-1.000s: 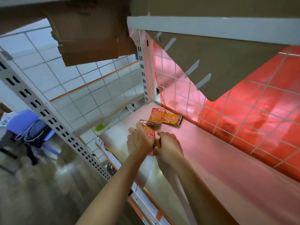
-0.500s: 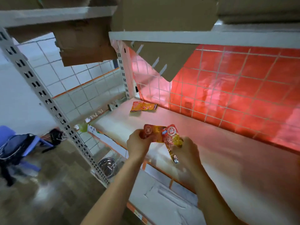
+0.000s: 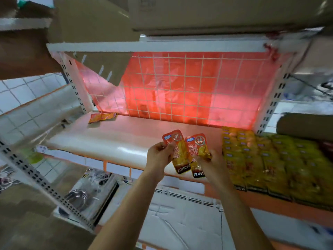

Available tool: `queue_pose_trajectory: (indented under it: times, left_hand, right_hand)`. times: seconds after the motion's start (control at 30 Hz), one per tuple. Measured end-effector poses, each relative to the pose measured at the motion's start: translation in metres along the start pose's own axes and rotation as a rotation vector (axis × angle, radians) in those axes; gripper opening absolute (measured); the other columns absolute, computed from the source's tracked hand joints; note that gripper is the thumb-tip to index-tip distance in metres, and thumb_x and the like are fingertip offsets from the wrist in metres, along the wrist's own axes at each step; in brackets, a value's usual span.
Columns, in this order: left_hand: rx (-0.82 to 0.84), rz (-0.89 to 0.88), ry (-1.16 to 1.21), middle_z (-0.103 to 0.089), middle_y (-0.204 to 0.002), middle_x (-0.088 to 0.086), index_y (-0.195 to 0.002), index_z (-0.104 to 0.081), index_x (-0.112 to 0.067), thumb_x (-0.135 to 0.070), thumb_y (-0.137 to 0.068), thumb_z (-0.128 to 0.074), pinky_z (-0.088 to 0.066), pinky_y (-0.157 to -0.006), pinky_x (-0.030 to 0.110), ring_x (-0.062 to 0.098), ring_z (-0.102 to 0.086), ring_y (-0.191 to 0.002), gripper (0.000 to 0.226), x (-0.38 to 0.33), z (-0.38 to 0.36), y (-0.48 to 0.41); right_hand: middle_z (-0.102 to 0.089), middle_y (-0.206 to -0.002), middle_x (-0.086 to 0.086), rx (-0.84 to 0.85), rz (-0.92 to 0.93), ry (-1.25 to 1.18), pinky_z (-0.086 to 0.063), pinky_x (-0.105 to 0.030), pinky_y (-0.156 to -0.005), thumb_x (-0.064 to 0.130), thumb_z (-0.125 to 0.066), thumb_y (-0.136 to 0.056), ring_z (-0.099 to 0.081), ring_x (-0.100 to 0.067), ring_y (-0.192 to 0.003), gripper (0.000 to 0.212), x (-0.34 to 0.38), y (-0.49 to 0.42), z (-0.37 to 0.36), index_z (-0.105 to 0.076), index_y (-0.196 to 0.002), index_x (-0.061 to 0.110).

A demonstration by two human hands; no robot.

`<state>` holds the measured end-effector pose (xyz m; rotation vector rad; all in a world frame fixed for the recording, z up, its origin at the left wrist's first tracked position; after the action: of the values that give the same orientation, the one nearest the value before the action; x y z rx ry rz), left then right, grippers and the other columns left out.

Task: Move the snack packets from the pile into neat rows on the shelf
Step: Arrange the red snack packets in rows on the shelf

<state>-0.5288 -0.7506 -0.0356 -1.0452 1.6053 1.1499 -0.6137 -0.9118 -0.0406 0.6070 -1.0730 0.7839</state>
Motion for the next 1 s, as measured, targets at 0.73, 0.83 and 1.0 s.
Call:
queue_pose_trajectory:
  times: [0.73,0.83,1.0]
  left_hand:
    - [0.382,-0.082,-0.456,-0.07,-0.078,0.0,-0.091,-0.071,-0.015,-0.02,-0.083,-0.074,-0.046,-0.05,0.021,0.012,-0.062,-0.064,0.01,0.09,-0.362,0.081]
    - [0.374,-0.196,-0.617,-0.072,-0.073,0.001,-0.086,-0.071,-0.018,-0.026,-0.084,-0.073,-0.048,-0.048,0.025,0.014,-0.064,-0.057,0.009,0.096,-0.398,0.094]
    - [0.4,-0.316,-0.842,-0.071,-0.102,-0.006,-0.106,-0.068,-0.021,-0.031,-0.083,-0.072,-0.048,-0.065,0.019,0.009,-0.065,-0.086,0.025,0.117,-0.446,0.106]
  right_hand:
    - [-0.054,-0.057,0.008,-0.448,-0.081,-0.207,-0.041,-0.033,-0.062,0.016,-0.068,-0.082,-0.05,-0.015,-0.059,0.018,-0.124,-0.002,0.344,-0.054,-0.072,0.017]
    - [-0.043,-0.044,0.013,-0.483,-0.076,-0.129,-0.031,-0.022,-0.049,0.009,-0.065,-0.083,-0.035,-0.003,-0.046,0.036,-0.142,-0.008,0.385,-0.042,-0.059,0.021]
    - [-0.044,-0.06,0.0,-0.568,-0.177,-0.023,-0.031,-0.029,-0.056,0.011,-0.053,-0.086,-0.043,-0.02,-0.06,0.019,-0.181,-0.012,0.443,-0.048,-0.069,0.016]
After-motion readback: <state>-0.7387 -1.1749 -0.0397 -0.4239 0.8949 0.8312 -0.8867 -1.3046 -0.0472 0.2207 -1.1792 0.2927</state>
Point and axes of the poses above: each hand's wrist, its own y-axis away from the middle knuckle, its own z-axis out of the back of the hand, x = y × z, the point moved 6 cm from there along -y, towards the middle knuckle
